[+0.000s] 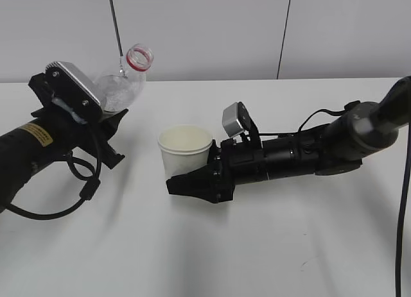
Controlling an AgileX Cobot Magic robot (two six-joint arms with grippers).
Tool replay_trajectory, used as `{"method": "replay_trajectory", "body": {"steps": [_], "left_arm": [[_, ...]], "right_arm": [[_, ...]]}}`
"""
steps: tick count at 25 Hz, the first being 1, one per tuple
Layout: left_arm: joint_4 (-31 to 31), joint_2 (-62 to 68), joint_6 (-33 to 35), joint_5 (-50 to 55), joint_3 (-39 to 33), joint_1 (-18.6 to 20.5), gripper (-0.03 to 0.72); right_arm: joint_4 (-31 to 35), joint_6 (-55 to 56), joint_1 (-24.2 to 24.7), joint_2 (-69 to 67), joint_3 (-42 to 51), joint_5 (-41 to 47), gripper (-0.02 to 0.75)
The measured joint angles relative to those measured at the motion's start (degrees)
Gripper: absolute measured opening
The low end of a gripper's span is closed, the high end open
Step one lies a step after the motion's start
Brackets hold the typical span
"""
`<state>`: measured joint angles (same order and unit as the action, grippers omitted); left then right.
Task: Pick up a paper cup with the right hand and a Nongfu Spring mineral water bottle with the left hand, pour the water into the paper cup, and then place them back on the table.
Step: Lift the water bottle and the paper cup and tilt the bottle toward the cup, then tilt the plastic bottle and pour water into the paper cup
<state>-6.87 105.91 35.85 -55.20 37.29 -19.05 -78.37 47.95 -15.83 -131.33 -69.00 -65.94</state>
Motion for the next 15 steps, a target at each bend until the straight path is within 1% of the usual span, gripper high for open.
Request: {"method": "replay_trajectory", "body": {"steps": [4,11,15], "left_arm": [[2.29,-0.5,7.96,1.33,0.0,0.0,0.332],[4.1,-0.55,19.65,1.61,0.0,0.0,0.332],[4.66,-0.55,24.02,1.63,0.0,0.0,0.33]], "right_arm": [[-2.57,2.17,-1.3,0.0,-1.72,1.26,0.531],[-2.8,2.87,-1.51,0.0,-2.16,1.72,0.531],[-2.8,2.89,-1.51,0.0,-2.16,2.18,0.531]]}}
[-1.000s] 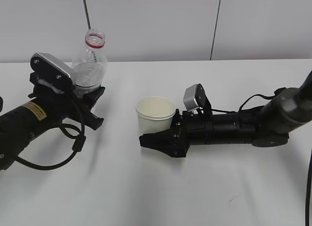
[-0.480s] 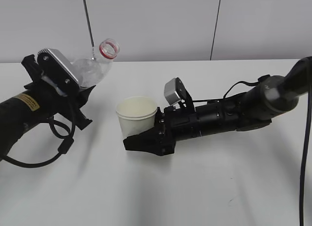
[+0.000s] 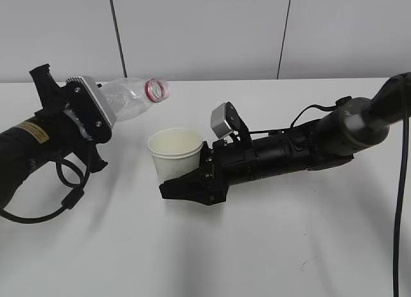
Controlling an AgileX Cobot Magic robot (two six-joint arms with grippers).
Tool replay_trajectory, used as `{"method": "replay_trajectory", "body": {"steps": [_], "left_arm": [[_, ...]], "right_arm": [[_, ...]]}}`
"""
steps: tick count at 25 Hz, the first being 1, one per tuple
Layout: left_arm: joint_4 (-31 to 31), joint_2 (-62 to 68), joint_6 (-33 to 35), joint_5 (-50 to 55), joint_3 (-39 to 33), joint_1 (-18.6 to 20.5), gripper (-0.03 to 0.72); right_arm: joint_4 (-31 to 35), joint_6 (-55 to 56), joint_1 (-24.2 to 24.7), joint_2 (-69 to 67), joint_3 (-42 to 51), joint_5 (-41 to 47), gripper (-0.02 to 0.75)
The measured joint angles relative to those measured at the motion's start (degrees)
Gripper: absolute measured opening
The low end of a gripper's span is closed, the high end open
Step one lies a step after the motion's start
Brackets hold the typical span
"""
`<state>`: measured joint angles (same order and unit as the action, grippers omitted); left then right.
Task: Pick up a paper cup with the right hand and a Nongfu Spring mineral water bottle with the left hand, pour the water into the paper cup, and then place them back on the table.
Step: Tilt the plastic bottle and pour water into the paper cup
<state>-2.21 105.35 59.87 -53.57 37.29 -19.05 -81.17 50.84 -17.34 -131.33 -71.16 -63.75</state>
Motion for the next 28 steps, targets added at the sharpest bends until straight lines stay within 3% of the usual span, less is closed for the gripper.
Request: {"method": "replay_trajectory", "body": {"steps": [14,28], "left_arm": [[3.54,0.0,14.23,-3.52,0.0,-0.05,0.33],[5.57,-0.11,21.72,-4.92,0.0,-0.05,0.329]], "right_arm": [[0.21,0.13,0.0,0.0,0.0,0.91,0.531],[1.93,0.13,0.0,0.0,-0.72,2.62,0.53]]}}
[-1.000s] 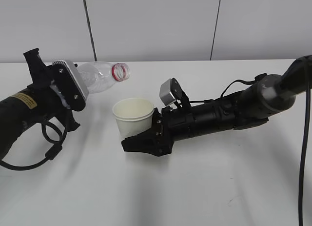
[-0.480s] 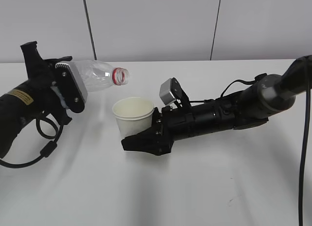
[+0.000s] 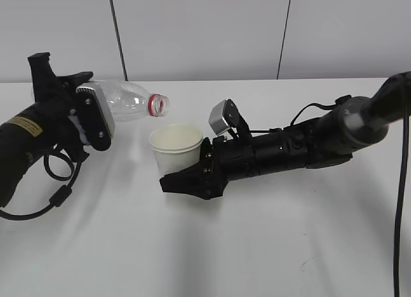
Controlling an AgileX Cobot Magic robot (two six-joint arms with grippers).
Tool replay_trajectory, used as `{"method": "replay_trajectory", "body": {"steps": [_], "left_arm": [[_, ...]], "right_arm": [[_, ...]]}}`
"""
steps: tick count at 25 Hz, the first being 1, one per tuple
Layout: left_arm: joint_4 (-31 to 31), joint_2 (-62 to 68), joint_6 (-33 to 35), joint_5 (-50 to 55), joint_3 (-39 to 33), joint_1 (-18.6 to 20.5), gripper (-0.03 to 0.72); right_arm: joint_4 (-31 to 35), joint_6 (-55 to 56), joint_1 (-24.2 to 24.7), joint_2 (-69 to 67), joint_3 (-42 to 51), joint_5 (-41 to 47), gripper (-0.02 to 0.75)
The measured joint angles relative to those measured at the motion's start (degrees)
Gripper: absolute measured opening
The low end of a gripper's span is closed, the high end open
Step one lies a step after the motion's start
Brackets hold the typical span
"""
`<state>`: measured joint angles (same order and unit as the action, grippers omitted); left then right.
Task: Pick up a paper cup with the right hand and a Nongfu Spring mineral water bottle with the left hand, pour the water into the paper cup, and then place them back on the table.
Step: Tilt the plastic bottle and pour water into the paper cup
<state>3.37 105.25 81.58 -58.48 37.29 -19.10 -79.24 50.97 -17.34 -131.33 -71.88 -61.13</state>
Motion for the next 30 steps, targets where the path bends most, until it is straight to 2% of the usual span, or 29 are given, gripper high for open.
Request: {"method": "replay_trajectory", "body": {"steps": [7,30], "left_arm": [[1.9,0.0,3.26,-0.67,0.0,0.0,0.329],[2.63,0.0,6.57,-3.58,0.0,0.0,0.329]], "right_arm": [[0.24,0.0,0.0,0.0,-0.39,0.0,0.53],[0.37,0.09,0.0,0.0,-0.39,0.95,0.529]]}}
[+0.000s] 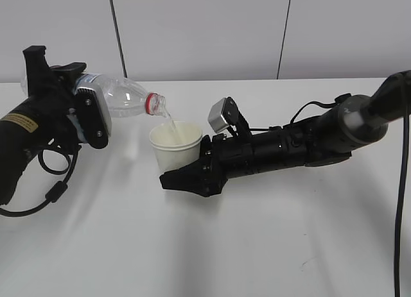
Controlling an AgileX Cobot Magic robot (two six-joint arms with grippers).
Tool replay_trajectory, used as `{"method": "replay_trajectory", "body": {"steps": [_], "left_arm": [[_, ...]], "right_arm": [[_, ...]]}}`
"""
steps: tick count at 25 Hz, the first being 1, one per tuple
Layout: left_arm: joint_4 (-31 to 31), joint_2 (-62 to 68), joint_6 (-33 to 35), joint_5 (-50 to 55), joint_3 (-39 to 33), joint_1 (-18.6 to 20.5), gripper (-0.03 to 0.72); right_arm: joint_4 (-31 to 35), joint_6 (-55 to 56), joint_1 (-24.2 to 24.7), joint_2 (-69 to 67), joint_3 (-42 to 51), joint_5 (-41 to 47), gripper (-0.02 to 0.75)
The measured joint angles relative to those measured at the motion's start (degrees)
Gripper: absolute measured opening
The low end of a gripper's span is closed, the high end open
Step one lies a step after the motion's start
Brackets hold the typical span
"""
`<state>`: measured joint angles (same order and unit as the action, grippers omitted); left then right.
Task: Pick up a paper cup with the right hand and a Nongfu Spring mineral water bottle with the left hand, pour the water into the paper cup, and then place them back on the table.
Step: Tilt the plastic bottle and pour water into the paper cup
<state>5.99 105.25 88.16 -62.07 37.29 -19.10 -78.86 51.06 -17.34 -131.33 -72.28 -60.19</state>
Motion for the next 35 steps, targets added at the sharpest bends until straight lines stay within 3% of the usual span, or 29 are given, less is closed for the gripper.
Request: {"method": "replay_trajectory", "body": {"steps": [35], "left_arm": [[0.82,0.0,1.92,-0.6,0.0,0.0,0.329]], "right_arm": [[0.54,-4.87,0.0,0.0,0.0,0.25,0.529]]}}
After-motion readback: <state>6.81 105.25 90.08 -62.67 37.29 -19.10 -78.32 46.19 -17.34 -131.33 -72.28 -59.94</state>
